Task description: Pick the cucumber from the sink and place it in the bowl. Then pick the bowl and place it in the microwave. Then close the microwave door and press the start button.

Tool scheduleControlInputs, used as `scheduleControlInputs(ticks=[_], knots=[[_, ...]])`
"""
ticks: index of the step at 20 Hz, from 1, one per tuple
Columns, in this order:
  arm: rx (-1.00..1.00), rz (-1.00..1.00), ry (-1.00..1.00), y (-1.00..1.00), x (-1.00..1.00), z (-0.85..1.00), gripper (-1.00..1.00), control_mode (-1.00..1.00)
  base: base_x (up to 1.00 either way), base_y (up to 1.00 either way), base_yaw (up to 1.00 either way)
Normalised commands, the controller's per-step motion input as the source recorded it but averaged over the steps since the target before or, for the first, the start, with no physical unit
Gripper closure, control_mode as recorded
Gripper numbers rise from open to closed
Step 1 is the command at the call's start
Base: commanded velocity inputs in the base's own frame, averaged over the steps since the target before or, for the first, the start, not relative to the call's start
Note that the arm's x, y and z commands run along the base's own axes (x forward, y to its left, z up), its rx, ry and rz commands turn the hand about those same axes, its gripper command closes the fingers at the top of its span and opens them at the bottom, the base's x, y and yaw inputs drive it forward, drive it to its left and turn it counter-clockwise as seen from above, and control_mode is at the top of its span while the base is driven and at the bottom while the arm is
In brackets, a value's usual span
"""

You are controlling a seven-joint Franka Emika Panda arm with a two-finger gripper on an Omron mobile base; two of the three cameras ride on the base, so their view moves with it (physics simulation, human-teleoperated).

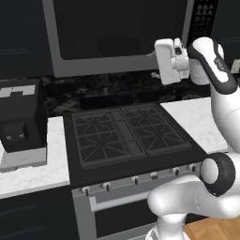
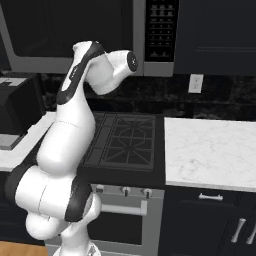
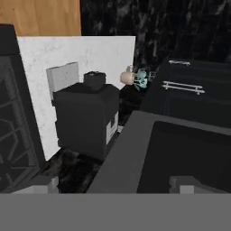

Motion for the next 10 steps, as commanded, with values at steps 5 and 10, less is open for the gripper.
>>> scheduleControlInputs(ticks=[5,10], knots=[[0.04,0.20,-0.03,-0.99,-0.71,0.02,-1.00,-1.00,0.00,0.00,0.00],[0.04,0.10,-0.01,-1.00,-0.17,0.00,-1.00,-1.00,0.00,0.00,0.00]])
